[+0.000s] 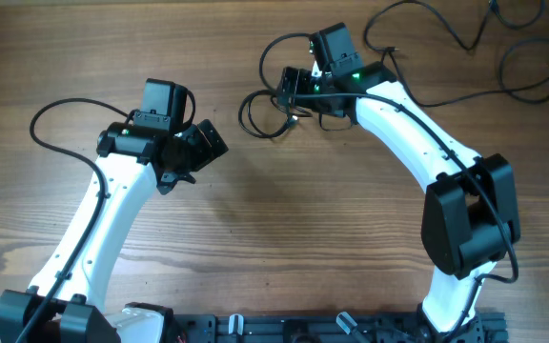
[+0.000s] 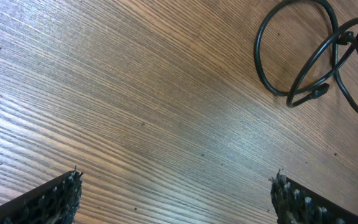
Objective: Untangle cables
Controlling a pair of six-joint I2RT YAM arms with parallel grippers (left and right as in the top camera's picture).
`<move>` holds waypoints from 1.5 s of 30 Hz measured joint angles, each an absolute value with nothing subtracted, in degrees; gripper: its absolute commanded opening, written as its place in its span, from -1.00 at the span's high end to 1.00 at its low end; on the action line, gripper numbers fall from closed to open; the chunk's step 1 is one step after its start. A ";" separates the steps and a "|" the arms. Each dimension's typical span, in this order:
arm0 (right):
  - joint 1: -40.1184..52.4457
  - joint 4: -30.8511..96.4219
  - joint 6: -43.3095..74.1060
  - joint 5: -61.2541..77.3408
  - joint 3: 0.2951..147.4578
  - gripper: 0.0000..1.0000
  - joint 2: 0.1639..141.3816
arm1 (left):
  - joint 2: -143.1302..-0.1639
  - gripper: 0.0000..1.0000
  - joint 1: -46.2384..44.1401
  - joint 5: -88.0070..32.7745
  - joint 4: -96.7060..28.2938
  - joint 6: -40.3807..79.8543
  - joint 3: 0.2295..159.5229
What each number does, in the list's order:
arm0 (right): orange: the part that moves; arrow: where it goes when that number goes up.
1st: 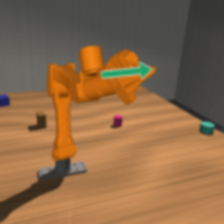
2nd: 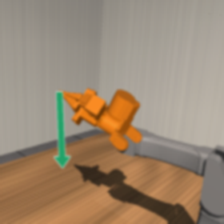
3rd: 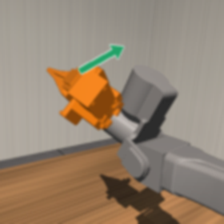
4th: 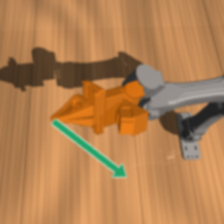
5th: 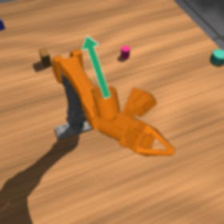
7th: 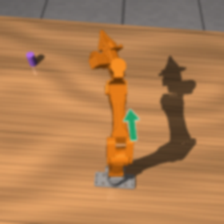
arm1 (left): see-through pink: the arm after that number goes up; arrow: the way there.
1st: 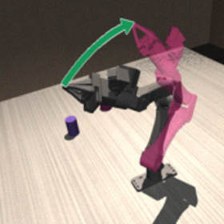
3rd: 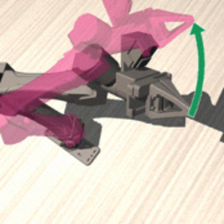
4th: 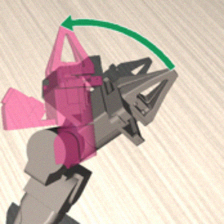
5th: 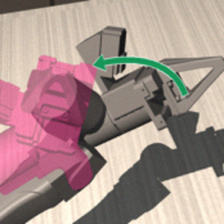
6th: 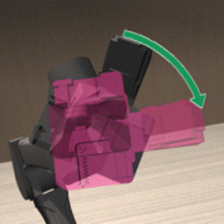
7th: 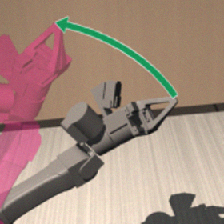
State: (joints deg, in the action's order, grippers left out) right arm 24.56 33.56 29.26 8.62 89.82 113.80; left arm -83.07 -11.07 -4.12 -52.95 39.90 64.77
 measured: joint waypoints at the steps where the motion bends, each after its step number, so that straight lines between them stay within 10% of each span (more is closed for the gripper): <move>1: 24.56 34.13 23.51 8.27 89.82 -0.94 113.80 | -83.07 -1.00 -11.07 -4.12 -52.95 39.90 64.77; 8: 24.56 36.25 -14.13 13.67 88.79 -0.82 113.82 | -83.07 -0.99 -11.07 -4.12 -52.71 39.75 64.77; 13: 24.56 29.61 -15.57 14.22 85.45 -0.62 115.79 | -83.07 -1.00 -11.07 -4.12 -52.66 39.75 64.77; 19: 24.56 22.83 -9.15 14.55 84.79 0.91 118.30 | -83.07 -1.00 -11.07 -4.12 -52.66 39.75 64.77; 33: 24.62 36.51 19.51 35.11 85.54 0.91 87.50 | -83.07 -1.00 -11.07 -13.80 -48.56 32.53 64.77; 45: 24.62 18.39 44.27 45.17 85.47 0.92 75.48 | -83.07 -1.00 -11.07 -24.62 -51.03 27.00 64.77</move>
State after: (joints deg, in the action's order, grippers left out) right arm 24.62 18.39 44.27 45.17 85.47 75.48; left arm -83.07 -11.07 -24.62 -51.03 27.00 64.77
